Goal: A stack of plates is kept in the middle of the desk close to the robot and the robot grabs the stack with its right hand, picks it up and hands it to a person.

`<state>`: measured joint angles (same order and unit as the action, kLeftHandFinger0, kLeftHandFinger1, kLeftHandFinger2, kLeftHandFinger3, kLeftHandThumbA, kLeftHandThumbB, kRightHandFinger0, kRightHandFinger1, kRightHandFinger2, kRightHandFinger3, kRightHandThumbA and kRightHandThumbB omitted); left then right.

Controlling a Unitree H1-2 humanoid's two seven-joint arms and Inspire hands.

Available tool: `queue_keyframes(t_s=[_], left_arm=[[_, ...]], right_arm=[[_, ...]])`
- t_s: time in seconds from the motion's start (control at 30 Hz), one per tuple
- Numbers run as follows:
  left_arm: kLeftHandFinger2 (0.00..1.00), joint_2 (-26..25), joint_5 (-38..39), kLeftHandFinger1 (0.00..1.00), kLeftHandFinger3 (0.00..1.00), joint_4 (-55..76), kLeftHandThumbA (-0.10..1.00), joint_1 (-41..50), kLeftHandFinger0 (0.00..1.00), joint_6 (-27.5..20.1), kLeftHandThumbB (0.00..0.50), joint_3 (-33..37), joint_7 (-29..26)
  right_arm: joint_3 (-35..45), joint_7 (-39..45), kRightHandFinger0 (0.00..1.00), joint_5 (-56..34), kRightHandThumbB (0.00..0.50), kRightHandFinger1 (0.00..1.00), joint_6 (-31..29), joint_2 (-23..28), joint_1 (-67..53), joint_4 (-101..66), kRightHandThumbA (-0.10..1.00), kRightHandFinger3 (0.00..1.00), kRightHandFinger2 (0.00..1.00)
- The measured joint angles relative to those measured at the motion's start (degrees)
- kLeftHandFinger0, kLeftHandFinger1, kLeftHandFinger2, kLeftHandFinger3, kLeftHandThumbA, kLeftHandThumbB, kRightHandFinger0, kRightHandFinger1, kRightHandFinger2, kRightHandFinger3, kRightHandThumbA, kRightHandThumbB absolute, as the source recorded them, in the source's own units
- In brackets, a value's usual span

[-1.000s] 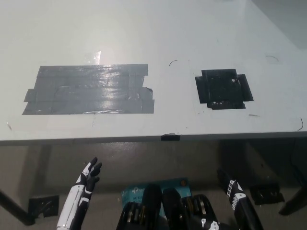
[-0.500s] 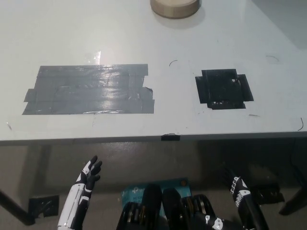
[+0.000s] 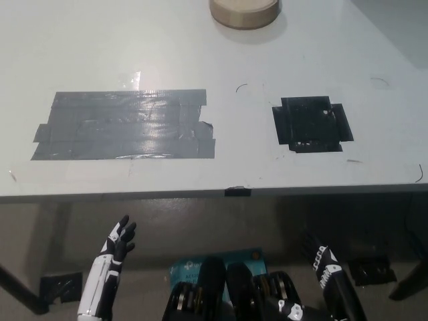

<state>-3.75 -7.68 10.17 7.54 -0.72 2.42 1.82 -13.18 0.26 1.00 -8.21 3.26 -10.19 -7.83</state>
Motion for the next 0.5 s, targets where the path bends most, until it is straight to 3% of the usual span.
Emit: queue_keyframes(t_s=[0.23, 0.5], left_arm=[[1.00, -0.05, 0.01, 1.00, 1.00, -0.56, 1.00, 0.14, 1.00, -0.43, 0.001, 0.02, 0.00], [1.00, -0.26, -0.21, 1.00, 1.00, -0.71, 1.00, 1.02, 1.00, -0.98, 0.000, 0.46, 0.09]], right_arm=[[0.18, 0.71, 1.00, 0.03, 0.228, 1.00, -0.14, 0.54, 0.08, 1.35, 1.00, 1.00, 1.00], [0.06, 1.37, 1.00, 0.38, 0.260, 1.00, -0.23, 0.77, -0.03, 2.02, 1.00, 1.00, 1.00]])
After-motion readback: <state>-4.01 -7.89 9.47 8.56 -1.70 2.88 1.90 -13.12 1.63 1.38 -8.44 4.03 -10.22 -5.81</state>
